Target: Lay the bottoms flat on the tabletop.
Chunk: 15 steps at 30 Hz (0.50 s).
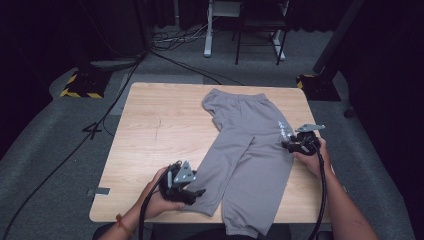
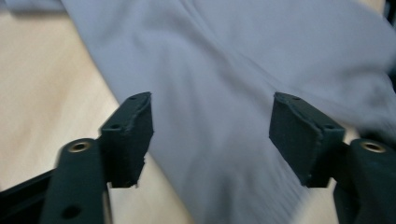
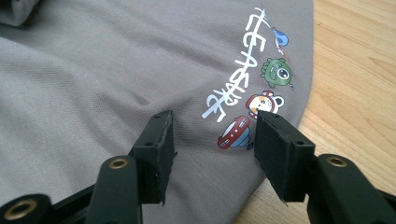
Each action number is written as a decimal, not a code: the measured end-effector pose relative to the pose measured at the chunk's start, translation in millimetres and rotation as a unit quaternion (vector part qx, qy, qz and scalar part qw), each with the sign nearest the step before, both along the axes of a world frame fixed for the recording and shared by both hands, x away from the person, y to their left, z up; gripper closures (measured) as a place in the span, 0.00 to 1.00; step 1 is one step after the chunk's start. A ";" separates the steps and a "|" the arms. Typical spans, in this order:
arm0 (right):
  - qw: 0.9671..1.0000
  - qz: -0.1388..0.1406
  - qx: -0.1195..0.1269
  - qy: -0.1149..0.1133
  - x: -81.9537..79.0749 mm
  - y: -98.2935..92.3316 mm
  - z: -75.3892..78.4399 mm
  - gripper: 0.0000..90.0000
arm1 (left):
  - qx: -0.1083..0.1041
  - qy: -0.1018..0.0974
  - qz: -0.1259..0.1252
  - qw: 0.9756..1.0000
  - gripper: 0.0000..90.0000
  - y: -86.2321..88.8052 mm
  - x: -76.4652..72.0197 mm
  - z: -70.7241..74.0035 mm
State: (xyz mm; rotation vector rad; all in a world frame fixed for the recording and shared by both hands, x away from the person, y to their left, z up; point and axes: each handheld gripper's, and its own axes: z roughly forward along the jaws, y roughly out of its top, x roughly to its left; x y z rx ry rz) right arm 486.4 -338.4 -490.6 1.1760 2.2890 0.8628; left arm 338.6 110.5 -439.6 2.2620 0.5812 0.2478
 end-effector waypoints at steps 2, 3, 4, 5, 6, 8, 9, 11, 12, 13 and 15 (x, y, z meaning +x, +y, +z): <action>1.000 0.001 -0.001 0.000 -0.2 0.4 0.1 0.53 | 0.012 0.000 0.014 1.000 0.35 -15.0 26.9 -2.8; 1.000 0.001 0.000 0.000 -0.1 0.3 0.0 0.53 | 0.023 -0.001 0.015 1.000 0.35 -23.2 41.1 -6.4; 1.000 0.001 0.000 0.000 0.0 0.0 -0.1 0.53 | 0.035 -0.009 0.020 0.999 0.35 -31.4 55.3 -11.4; 1.000 0.000 0.001 0.000 -0.1 0.0 -0.1 0.53 | 0.043 -0.014 0.031 0.999 0.36 -38.7 69.0 -16.9; 1.000 0.000 0.001 0.000 -0.2 0.0 -0.1 0.53 | 0.042 0.010 0.036 0.998 0.39 -44.2 84.6 -21.4; 1.000 0.002 0.001 0.000 -0.4 0.1 -0.1 0.53 | 0.032 0.039 0.054 0.997 0.38 -52.5 110.7 -28.7; 1.000 0.001 0.000 0.000 -0.6 0.3 0.0 0.53 | 0.033 0.041 0.060 0.997 0.43 -56.1 120.5 -31.6; 1.000 0.001 0.000 -0.001 -0.4 0.0 -0.2 0.53 | 0.049 0.041 0.061 0.996 0.48 -63.0 135.0 -37.5; 1.000 0.001 0.001 -0.001 -0.5 0.0 -0.2 0.53 | 0.057 0.042 0.059 0.996 0.57 -65.0 140.2 -40.7; 1.000 0.002 0.001 -0.002 -0.5 -0.1 -0.3 0.53 | 0.070 0.039 0.061 0.995 0.62 -67.0 143.7 -43.9; 1.000 0.003 -0.002 -0.002 -0.7 0.3 0.0 0.53 | 0.058 0.050 0.045 0.996 0.80 -64.9 145.8 -45.5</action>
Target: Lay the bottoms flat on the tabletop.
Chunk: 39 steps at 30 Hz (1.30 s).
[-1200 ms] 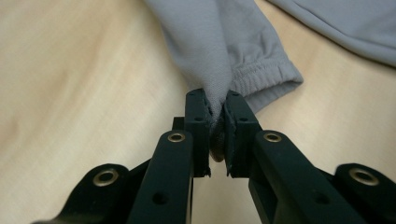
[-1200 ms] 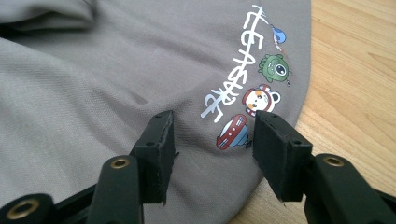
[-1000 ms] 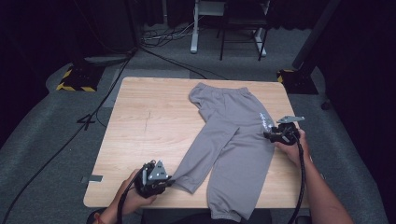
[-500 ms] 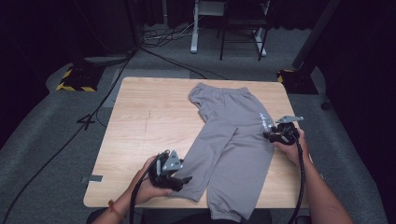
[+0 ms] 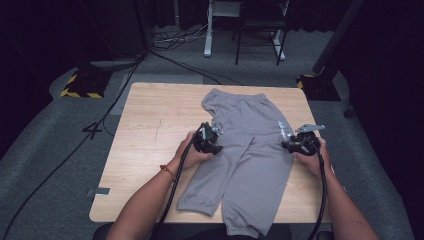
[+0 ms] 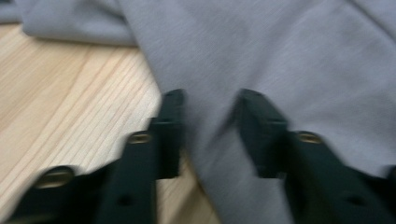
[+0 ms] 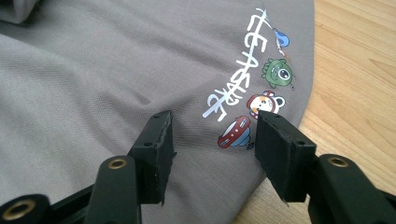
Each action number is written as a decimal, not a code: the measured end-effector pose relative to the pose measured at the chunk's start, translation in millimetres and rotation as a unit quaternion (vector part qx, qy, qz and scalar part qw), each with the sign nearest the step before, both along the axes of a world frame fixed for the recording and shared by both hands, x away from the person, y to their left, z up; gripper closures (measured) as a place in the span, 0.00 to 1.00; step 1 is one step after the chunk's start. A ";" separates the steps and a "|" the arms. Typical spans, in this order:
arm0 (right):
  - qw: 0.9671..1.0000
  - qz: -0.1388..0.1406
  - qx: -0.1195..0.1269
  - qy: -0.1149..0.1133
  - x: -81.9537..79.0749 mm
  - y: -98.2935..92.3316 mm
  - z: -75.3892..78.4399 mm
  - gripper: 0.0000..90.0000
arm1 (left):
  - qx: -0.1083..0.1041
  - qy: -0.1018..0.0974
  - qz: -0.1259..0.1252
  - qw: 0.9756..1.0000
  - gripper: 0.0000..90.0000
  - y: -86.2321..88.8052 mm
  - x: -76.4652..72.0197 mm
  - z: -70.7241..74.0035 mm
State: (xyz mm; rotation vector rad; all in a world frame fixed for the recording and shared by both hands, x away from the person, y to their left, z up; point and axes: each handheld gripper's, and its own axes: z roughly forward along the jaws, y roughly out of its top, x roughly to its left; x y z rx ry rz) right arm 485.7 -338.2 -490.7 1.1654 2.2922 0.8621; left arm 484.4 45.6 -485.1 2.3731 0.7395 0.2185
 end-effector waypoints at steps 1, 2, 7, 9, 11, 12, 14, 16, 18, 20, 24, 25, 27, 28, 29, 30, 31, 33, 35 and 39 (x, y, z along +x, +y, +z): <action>1.000 0.001 -0.001 -0.001 0.0 0.1 0.0 0.53 | 0.008 -0.003 -0.006 1.000 0.87 0.8 -1.0 0.9; 1.000 0.002 -0.001 -0.001 0.0 0.2 0.0 0.53 | 0.016 -0.004 -0.013 1.000 0.94 2.1 -3.8 2.1; 1.000 0.003 -0.001 -0.001 0.2 1.1 0.0 0.53 | 0.028 -0.005 -0.030 0.999 1.00 18.4 -25.4 4.1; 1.000 0.002 -0.001 -0.001 0.3 1.2 0.0 0.53 | 0.031 -0.004 -0.031 0.999 1.00 30.5 -37.7 4.2; 1.000 0.003 0.000 0.000 0.9 0.8 -0.2 0.52 | 0.030 -0.003 -0.027 0.999 1.00 44.8 -51.0 4.6; 1.000 0.003 0.001 0.000 0.9 0.9 -0.2 0.52 | 0.031 -0.004 -0.022 0.999 1.00 51.9 -58.3 4.4; 1.000 0.002 0.001 0.001 0.9 1.6 0.0 0.52 | 0.030 -0.001 -0.014 0.999 1.00 67.4 -73.3 4.9; 1.000 0.001 0.001 0.000 1.1 2.1 -0.1 0.52 | 0.032 -0.001 -0.007 0.999 1.00 82.1 -87.6 5.8; 1.000 0.001 0.001 0.001 1.6 2.2 -0.1 0.52 | 0.032 0.005 -0.008 0.999 1.00 92.4 -103.0 6.8; 1.000 0.001 0.001 0.002 1.9 2.4 0.1 0.52 | 0.027 0.012 -0.016 0.999 1.00 98.0 -119.1 6.8; 1.000 -0.001 0.003 0.002 2.0 3.1 -0.2 0.52 | 0.035 0.009 -0.036 0.999 0.99 96.4 -151.2 6.4; 1.000 -0.001 0.002 0.003 2.0 3.0 0.0 0.52 | 0.038 0.009 -0.043 0.998 0.99 95.1 -158.8 6.8; 1.000 -0.002 0.002 0.002 1.8 3.1 -0.1 0.51 | 0.041 0.010 -0.053 0.998 0.99 93.3 -171.8 7.3; 1.000 -0.003 0.001 0.001 1.8 3.0 -0.2 0.51 | 0.040 0.009 -0.052 0.998 0.98 92.5 -176.9 6.7; 1.000 -0.004 0.001 0.001 1.7 3.0 -0.2 0.51 | 0.043 0.003 -0.047 0.998 0.95 91.6 -180.5 6.2; 1.000 -0.003 0.000 0.001 1.8 3.2 -0.1 0.51 | 0.043 -0.006 -0.034 0.998 0.87 90.7 -182.6 6.3; 1.000 -0.004 -0.002 0.001 1.6 3.6 0.1 0.50 | 0.037 -0.011 -0.024 0.999 0.78 90.8 -181.4 7.0; 1.000 0.000 -0.003 0.004 1.0 5.3 0.7 0.50 | 0.014 -0.011 -0.020 1.000 0.73 90.9 -174.3 8.3; 1.000 0.007 -0.013 0.011 -1.1 9.2 3.1 0.48 | 0.016 -0.028 0.001 0.999 0.60 85.8 -161.2 10.6; 0.998 0.063 0.000 0.006 -15.7 31.0 17.0 0.47 | 0.000 -0.046 0.009 0.999 0.48 70.7 -114.5 15.1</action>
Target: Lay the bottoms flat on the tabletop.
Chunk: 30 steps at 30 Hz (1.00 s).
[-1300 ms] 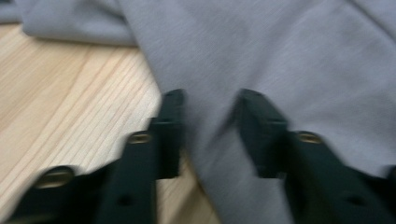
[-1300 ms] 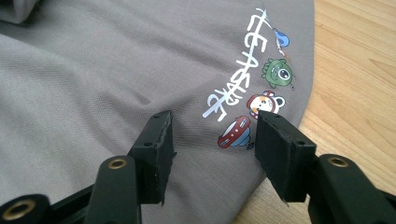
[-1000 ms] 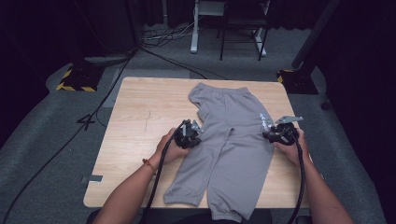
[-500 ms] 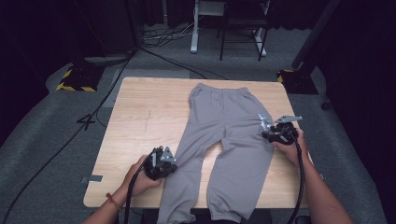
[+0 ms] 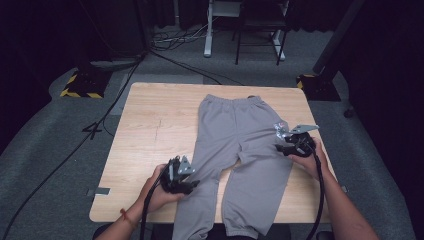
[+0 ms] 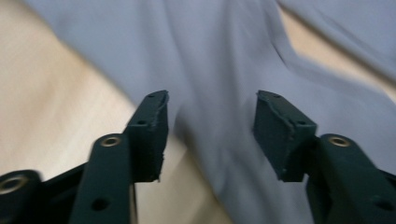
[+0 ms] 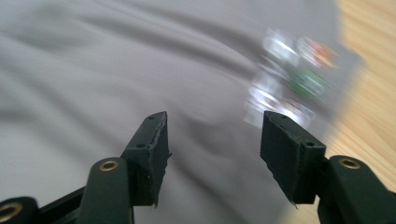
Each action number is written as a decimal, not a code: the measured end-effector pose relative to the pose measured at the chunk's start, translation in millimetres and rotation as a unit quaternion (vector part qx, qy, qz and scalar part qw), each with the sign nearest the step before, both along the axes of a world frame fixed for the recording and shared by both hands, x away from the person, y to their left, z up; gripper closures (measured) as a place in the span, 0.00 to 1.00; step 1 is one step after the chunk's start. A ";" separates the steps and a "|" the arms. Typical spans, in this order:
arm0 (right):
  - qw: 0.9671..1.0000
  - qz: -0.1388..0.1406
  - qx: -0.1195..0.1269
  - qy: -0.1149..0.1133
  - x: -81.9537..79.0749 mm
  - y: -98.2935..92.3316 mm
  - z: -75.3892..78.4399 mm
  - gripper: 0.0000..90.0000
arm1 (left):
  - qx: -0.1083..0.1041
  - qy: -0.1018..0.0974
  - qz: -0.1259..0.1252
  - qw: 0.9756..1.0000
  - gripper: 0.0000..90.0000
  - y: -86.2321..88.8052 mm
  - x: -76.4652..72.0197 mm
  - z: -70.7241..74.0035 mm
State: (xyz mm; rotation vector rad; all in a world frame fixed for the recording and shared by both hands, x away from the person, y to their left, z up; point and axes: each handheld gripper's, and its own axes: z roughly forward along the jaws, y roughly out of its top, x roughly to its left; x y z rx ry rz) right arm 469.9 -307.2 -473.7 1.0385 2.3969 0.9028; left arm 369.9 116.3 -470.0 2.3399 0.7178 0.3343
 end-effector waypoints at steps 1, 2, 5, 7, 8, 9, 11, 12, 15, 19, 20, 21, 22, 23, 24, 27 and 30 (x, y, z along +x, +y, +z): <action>1.000 0.018 0.009 -0.001 -4.3 8.1 3.4 0.46 | 0.006 -0.004 0.002 1.000 0.43 -4.9 15.7 0.0; 0.999 0.037 0.020 0.003 -7.9 17.0 5.3 0.46 | 0.007 -0.009 0.004 1.000 0.43 -9.3 31.0 -0.4; 0.997 0.076 0.000 0.014 -16.8 45.5 0.1 0.46 | -0.002 0.005 0.018 1.000 0.45 -22.7 74.9 -5.9; 0.995 0.097 -0.007 0.027 -20.9 57.4 -6.2 0.47 | 0.004 0.011 0.028 1.000 0.44 -32.5 96.9 -11.5; 0.995 0.097 -0.017 0.032 -22.1 61.1 -9.4 0.47 | 0.012 0.009 0.032 0.999 0.44 -37.6 104.8 -14.9; 0.994 0.100 -0.016 0.033 -22.4 62.1 -11.9 0.48 | 0.021 0.010 0.035 0.999 0.44 -41.6 110.9 -17.5; 0.994 0.096 -0.005 0.047 -20.8 57.9 -12.4 0.47 | 0.008 0.010 0.045 0.999 0.45 -43.4 120.1 -19.7; 0.994 0.095 -0.003 0.054 -21.4 54.2 -12.2 0.46 | -0.001 0.016 0.055 0.998 0.47 -42.6 124.5 -20.3; 0.993 0.100 -0.004 0.057 -27.0 38.9 -12.2 0.44 | -0.008 0.011 0.061 0.998 0.49 -37.0 131.4 -22.1; 0.993 0.100 -0.007 0.056 -39.0 18.2 -12.4 0.41 | 0.023 -0.035 0.094 0.995 0.49 -26.2 136.3 -22.0; 0.993 0.100 -0.005 0.055 -42.9 13.7 -12.8 0.41 | 0.029 -0.039 0.101 0.994 0.49 -21.7 138.3 -21.8; 0.994 0.100 -0.003 0.055 -47.0 9.6 -12.9 0.41 | 0.032 -0.043 0.110 0.993 0.49 -17.2 140.2 -21.8; 0.993 0.101 -0.005 0.054 -51.0 5.9 -12.9 0.41 | 0.033 -0.039 0.122 0.991 0.49 -12.6 142.2 -21.4; 0.993 0.100 -0.006 0.055 -54.9 3.0 -12.6 0.41 | 0.029 -0.030 0.132 0.990 0.49 -8.5 143.5 -21.0; 0.993 0.100 -0.007 0.054 -58.4 0.9 -12.4 0.40 | 0.024 -0.024 0.133 0.991 0.49 -5.3 143.9 -20.9; 0.993 0.103 -0.024 0.057 -65.1 -2.6 -9.7 0.40 | 0.056 -0.042 0.137 0.988 0.47 -0.6 139.6 -18.8; 0.993 0.106 -0.033 0.043 -66.9 3.2 -7.0 0.42 | 0.064 -0.046 0.149 0.986 0.47 11.1 139.1 -18.4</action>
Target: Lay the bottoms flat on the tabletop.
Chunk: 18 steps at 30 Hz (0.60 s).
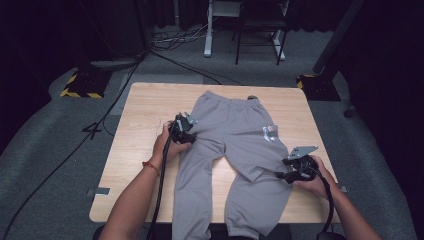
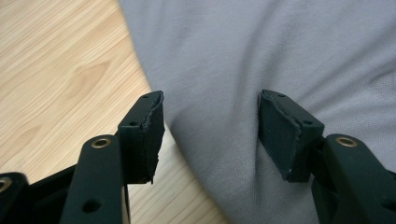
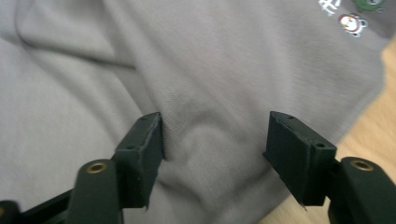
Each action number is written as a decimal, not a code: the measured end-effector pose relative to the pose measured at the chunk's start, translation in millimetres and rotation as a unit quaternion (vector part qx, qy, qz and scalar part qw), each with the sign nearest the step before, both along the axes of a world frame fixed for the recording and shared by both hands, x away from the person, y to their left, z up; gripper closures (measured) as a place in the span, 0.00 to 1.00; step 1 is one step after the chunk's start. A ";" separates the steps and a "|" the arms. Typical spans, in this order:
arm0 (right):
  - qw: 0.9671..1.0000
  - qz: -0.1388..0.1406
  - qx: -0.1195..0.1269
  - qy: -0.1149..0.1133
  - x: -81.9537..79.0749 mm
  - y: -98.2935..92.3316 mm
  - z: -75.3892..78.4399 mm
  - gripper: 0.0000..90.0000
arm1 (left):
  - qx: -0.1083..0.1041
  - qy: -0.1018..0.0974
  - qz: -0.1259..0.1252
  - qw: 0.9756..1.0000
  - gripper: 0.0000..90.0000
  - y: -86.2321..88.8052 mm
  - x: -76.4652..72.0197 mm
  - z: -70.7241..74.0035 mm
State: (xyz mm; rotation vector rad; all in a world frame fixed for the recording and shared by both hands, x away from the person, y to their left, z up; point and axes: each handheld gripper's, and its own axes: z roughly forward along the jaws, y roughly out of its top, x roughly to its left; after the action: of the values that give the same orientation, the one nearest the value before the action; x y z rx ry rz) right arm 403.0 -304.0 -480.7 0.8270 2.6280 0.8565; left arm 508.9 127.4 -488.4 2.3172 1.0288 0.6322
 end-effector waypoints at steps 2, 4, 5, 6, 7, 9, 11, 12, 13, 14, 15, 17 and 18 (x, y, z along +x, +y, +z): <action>1.000 0.000 0.018 -0.005 2.5 9.7 1.8 0.42 | 0.002 -0.001 0.015 1.000 0.47 10.8 2.3 0.1; 1.000 0.006 0.026 -0.012 6.8 23.8 3.3 0.42 | -0.009 0.009 0.033 0.999 0.46 20.7 4.9 0.3; 0.999 0.009 0.032 -0.011 9.8 31.2 3.4 0.41 | -0.015 0.016 0.037 0.999 0.45 23.8 4.9 0.7; 0.999 0.011 0.034 -0.012 12.4 39.1 2.9 0.41 | -0.023 0.026 0.034 0.999 0.43 25.2 3.5 1.3; 0.999 0.013 0.033 -0.018 14.1 46.8 2.5 0.41 | -0.034 0.034 0.018 0.999 0.42 25.0 -0.1 2.1; 0.999 0.023 0.034 -0.021 14.3 60.5 2.2 0.41 | -0.033 0.037 -0.028 0.998 0.39 19.7 -15.3 5.6; 0.998 0.045 0.032 -0.016 8.2 70.8 2.4 0.40 | -0.030 0.036 -0.067 0.997 0.37 15.7 -34.8 9.0; 0.998 0.053 0.027 -0.017 3.6 74.2 1.8 0.40 | -0.038 0.042 -0.080 0.995 0.36 15.0 -44.5 10.4; 0.998 0.059 0.026 -0.013 -1.0 75.9 0.8 0.39 | -0.046 0.043 -0.090 0.994 0.36 14.6 -54.0 10.8; 0.998 0.065 0.020 -0.013 -6.0 76.8 -0.3 0.39 | -0.052 0.049 -0.100 0.992 0.36 13.7 -63.6 10.8; 0.997 0.068 0.016 -0.012 -11.8 77.3 -1.5 0.39 | -0.050 0.050 -0.109 0.991 0.36 12.2 -74.2 10.5; 0.997 0.072 0.002 -0.023 -24.4 78.0 -4.5 0.40 | -0.043 0.051 -0.128 0.990 0.36 9.1 -94.2 9.3; 0.997 0.071 0.002 -0.027 -30.5 77.6 -4.5 0.40 | -0.040 0.055 -0.133 0.989 0.35 7.1 -103.0 8.3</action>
State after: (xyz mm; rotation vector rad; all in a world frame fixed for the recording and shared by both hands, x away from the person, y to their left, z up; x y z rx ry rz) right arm 372.5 -226.3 -485.2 0.6154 2.6638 0.9066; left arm 405.9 134.5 -480.1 2.3844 0.7575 0.3567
